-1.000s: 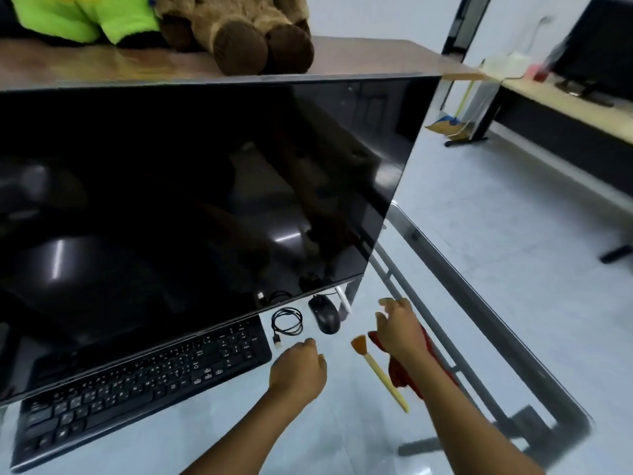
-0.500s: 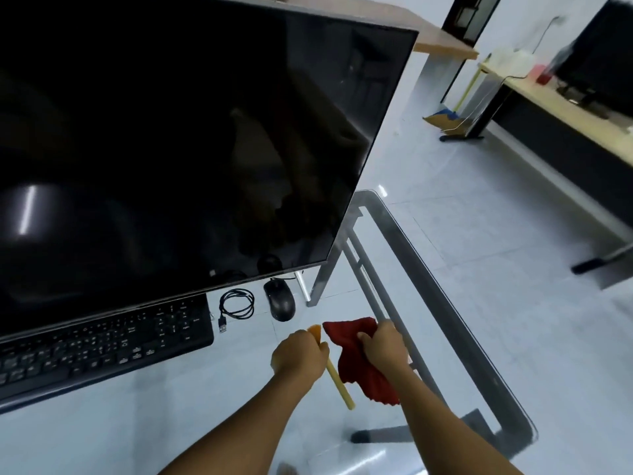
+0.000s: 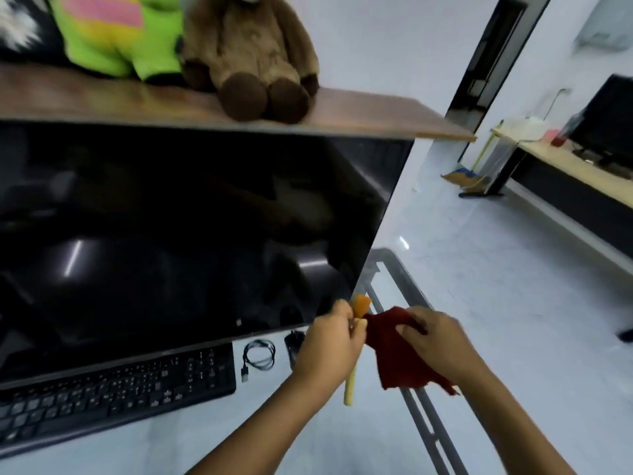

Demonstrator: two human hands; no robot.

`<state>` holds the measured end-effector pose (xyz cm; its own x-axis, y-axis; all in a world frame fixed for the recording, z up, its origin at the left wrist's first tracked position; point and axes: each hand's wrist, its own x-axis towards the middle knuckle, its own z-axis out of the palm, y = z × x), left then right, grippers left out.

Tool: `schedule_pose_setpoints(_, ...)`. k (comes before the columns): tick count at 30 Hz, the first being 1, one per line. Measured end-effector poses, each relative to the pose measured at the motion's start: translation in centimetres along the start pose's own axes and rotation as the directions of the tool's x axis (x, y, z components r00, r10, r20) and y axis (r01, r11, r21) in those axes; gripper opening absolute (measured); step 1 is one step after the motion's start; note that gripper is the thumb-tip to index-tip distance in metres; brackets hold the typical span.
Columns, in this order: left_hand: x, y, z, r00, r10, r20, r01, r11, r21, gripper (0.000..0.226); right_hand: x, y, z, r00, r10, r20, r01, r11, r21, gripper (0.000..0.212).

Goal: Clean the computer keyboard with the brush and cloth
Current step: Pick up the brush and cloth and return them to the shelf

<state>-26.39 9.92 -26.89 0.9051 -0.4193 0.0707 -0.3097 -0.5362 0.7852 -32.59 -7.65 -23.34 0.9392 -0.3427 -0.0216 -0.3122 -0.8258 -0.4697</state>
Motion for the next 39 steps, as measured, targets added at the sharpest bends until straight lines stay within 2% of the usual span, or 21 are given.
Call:
schedule_pose_setpoints(3,2.5,5.5,-5.6,0.989,0.108,-0.101,-0.118,0.988,-0.099,0.023,1.4,-3.7,-6.8,0.959,-0.083,-0.273,0.079,0.997,-0.024,0.017)
schedule_pose_setpoints(5,4.3,9.2,-9.3,0.966,0.173,-0.195,-0.193,0.977,-0.091,0.026,3.0,-6.4,-11.2,0.913,-0.119,-0.390,0.103,0.993,-0.061,0.024)
schedule_pose_setpoints(8,7.7,14.6,-14.6,0.920,0.249,-0.304,-0.266,0.964,-0.016,0.026,5.8,-10.4,-18.1,0.815,-0.211,-0.540,0.179,0.977,-0.113,0.029)
schedule_pose_setpoints(12,12.7,19.9,-20.9,0.863,0.346,-0.368,-0.282,0.935,0.217,0.025,11.7,-15.1,-25.5,0.745,-0.298,-0.597,0.236,0.955,-0.182,0.033)
schedule_pose_setpoints(14,15.5,21.1,-23.2,0.889,0.302,-0.344,-0.223,0.942,0.250,0.027,14.9,-17.0,-27.8,0.731,-0.351,-0.585,0.261,0.936,-0.236,0.031)
schedule_pose_setpoints(17,20.2,20.9,-24.7,0.944,0.144,-0.297,-0.055,0.956,0.289,0.030,19.7,-19.3,-29.1,0.762,-0.373,-0.530,0.293,0.928,-0.232,0.026)
schedule_pose_setpoints(23,27.7,17.8,-23.2,0.959,-0.064,-0.278,0.160,0.927,0.338,0.032,27.9,-21.4,-25.7,0.804,-0.421,-0.421,0.364,0.907,-0.211,0.032)
schedule_pose_setpoints(26,30.3,16.9,-21.6,0.960,-0.052,-0.274,0.157,0.914,0.375,0.021,31.4,-20.4,-23.4,0.860,-0.371,-0.350,0.364,0.927,-0.087,0.031)
schedule_pose_setpoints(29,32.4,16.8,-19.9,0.965,-0.010,-0.261,0.131,0.882,0.452,0.018,35.0,-17.1,-20.8,0.917,-0.294,-0.270,0.282,0.956,-0.082,0.042)
schedule_pose_setpoints(32,34.0,16.5,-18.9,0.974,-0.093,-0.208,0.187,0.849,0.494,0.013,37.5,-13.6,-18.7,0.959,-0.179,-0.219,0.172,0.984,-0.047,0.030)
schedule_pose_setpoints(34,34.9,15.9,-18.5,0.970,-0.136,-0.201,0.223,0.825,0.519,0.009,38.0,-12.1,-17.9,0.956,-0.178,-0.233,0.145,0.978,-0.152,0.033)
schedule_pose_setpoints(37,35.7,15.3,-18.2,0.973,-0.189,-0.133,0.231,0.795,0.560,0.015,37.1,-11.6,-17.3,0.880,-0.390,-0.271,0.235,0.854,-0.464,0.050)
schedule_pose_setpoints(39,36.0,15.1,-17.9,0.972,-0.212,-0.099,0.230,0.787,0.573,0.020,35.7,-12.0,-16.7,0.861,-0.478,-0.174,0.358,0.813,-0.459,0.047)
